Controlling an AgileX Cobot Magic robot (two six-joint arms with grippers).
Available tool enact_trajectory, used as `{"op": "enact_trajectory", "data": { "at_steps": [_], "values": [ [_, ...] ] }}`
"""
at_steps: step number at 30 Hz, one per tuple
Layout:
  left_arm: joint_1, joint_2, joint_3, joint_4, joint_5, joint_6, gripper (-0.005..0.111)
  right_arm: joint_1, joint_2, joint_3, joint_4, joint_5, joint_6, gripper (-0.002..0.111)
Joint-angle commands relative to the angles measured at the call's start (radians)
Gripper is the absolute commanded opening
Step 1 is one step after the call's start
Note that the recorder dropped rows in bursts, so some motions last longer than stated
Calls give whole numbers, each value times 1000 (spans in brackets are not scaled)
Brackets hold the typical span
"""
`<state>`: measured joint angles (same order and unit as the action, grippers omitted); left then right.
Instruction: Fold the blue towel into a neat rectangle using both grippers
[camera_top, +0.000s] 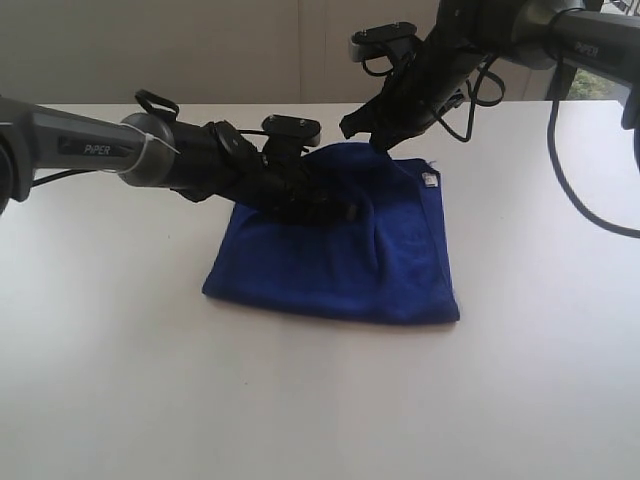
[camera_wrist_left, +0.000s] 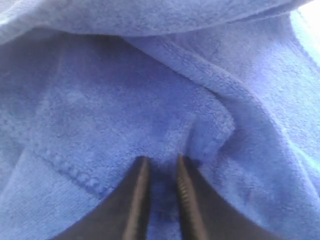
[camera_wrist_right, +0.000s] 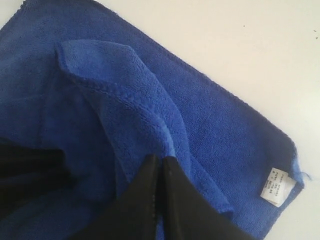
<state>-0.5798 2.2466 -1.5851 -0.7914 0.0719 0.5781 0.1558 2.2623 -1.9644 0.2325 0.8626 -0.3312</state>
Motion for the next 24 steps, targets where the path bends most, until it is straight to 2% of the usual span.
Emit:
{"op": "enact_trajectory", "data": {
  "at_steps": [1,13,24],
  "values": [
    [-2,13,2,18,4,1,2,-5,-5,0,6,4,-3,0],
    [5,-32,2,85,-79,5,0,-5,-5,0,6,9,-3,0],
    [51,-115,2,89,-43,3,0,-5,-9,0,2,11,-1,0]
  ]
}}
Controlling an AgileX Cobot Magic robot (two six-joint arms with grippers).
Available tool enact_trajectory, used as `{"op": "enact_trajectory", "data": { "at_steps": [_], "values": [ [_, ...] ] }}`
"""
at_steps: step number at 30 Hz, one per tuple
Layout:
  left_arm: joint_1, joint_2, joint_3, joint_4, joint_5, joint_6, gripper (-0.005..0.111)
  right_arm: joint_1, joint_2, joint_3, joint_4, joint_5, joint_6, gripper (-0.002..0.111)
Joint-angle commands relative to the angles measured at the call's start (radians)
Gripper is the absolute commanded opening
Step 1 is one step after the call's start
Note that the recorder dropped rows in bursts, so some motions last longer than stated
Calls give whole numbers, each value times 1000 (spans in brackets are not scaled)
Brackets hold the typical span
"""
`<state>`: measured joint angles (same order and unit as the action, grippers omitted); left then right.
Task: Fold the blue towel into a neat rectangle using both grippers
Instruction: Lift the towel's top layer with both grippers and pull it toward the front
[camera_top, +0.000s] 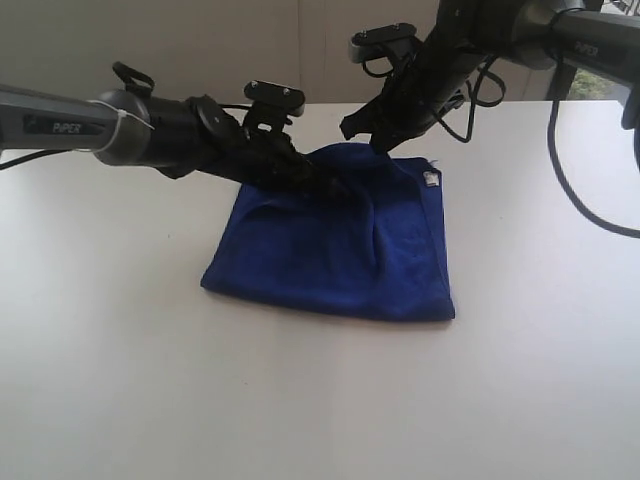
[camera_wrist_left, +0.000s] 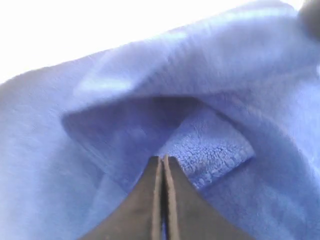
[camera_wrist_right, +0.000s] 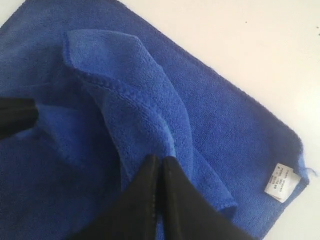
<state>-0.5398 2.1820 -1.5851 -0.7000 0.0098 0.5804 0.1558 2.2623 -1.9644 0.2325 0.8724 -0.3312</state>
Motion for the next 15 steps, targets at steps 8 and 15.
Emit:
{"op": "enact_trajectory", "data": {
  "at_steps": [8,15],
  "values": [
    [73,-137,2,78,222,-1,0,-5,-93,0,-64,4,36,0],
    [89,-259,2,193,415,-7,0,-5,-195,0,-138,65,72,0]
  ]
}}
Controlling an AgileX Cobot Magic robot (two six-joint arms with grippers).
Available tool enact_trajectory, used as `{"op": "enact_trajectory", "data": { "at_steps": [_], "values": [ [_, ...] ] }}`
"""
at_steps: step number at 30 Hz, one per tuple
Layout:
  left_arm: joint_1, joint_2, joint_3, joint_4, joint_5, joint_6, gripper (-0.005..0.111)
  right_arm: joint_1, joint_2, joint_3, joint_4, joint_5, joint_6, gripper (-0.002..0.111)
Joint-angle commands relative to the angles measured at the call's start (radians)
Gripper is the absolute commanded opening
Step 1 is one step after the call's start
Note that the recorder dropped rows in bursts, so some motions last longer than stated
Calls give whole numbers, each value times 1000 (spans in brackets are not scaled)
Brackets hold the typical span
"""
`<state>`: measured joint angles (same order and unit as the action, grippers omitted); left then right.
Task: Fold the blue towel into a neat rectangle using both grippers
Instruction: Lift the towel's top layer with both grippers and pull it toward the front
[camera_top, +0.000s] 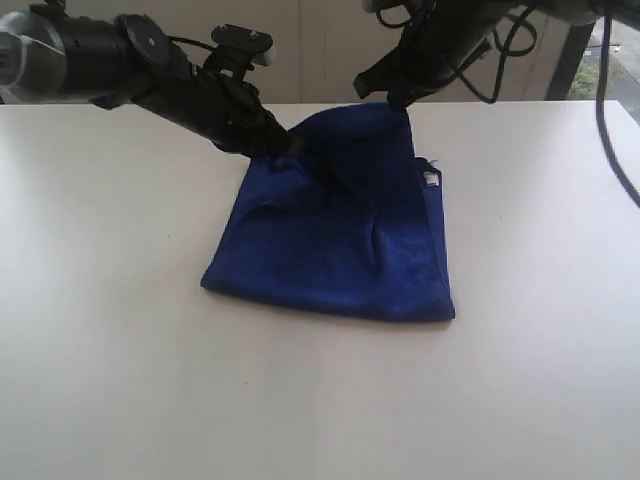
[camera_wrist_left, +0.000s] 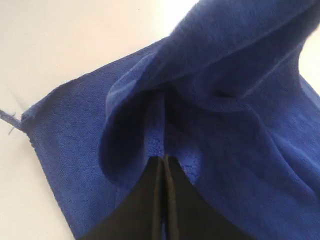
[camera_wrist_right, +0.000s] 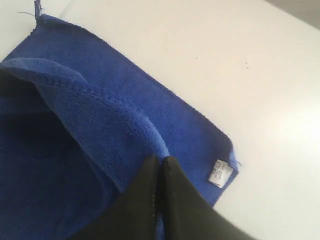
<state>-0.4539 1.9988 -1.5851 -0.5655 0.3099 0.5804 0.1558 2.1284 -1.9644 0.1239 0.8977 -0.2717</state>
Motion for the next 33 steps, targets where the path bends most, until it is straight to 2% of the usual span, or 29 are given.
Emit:
{"op": "enact_trajectory", "data": {
  "at_steps": [1,4,8,13,23,33],
  "values": [
    [4,-94,2,65,136,-7,0,-5,-77,0,-31,53,12,0],
    [4,-143,2,110,211,-22,0,-1,-123,16,-28,87,12,0],
    [4,-203,2,239,325,-84,0,9,-219,119,-28,68,12,0],
    [4,-287,29,245,406,-84,0,23,-376,312,-26,-20,12,0],
    [-17,-531,165,251,505,-84,0,38,-688,633,-22,-71,4,0],
    [-91,-685,180,249,666,-112,0,209,-939,830,-1,-59,-13,0]
  ]
}}
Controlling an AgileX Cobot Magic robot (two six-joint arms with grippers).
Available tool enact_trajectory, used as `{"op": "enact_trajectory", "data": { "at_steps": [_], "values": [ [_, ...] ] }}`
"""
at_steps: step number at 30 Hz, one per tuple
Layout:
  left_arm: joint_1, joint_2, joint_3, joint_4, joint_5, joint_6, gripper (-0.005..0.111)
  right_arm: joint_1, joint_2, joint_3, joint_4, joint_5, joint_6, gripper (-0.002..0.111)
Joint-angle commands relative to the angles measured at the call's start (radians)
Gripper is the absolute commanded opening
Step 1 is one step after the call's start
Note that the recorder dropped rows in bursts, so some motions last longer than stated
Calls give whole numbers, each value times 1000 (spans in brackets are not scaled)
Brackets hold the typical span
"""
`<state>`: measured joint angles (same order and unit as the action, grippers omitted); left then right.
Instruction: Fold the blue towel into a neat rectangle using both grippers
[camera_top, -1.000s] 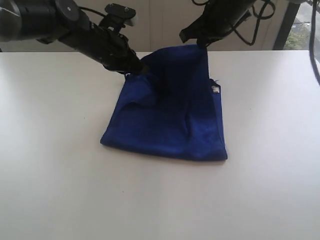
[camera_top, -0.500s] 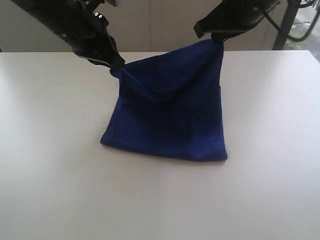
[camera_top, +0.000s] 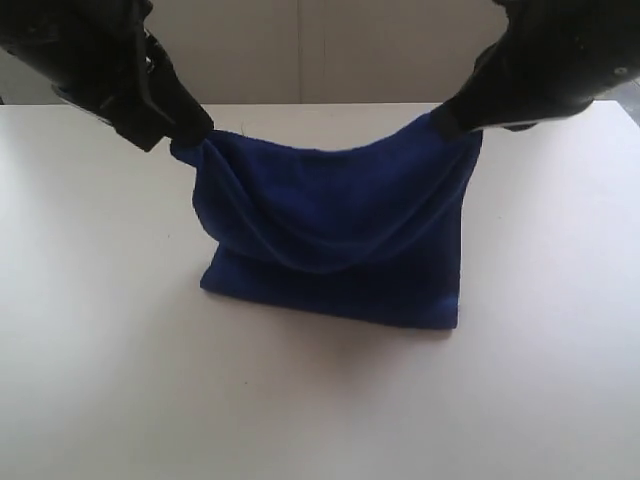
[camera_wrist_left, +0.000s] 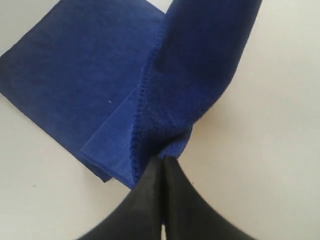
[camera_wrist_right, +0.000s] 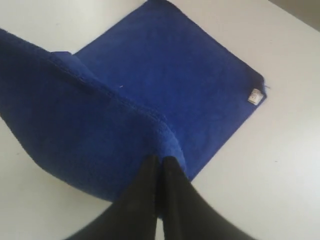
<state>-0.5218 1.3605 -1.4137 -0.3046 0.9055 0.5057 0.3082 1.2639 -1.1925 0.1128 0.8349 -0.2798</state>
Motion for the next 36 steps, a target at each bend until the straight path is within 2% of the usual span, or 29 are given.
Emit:
{"op": "enact_trajectory", "data": {
  "at_steps": [1,5,14,22,27,31,36],
  "values": [
    [-27,-59,9,-12,81,-48,0,73,-97,76,10,6,-5,0],
    [-39,-116,44,-14,115,-86,0,123,-187,138,10,21,23,0],
    [-39,-284,219,-69,168,-161,0,174,-338,223,36,138,25,0],
    [-39,-396,302,-175,260,-247,0,191,-406,239,172,309,22,0],
    [-39,-406,312,-217,303,-270,0,191,-413,239,182,362,22,0],
    [-39,-404,388,-304,264,-266,0,191,-411,239,178,386,22,0],
    [-39,-406,439,-391,291,-271,0,191,-413,239,152,386,55,0]
  ]
}}
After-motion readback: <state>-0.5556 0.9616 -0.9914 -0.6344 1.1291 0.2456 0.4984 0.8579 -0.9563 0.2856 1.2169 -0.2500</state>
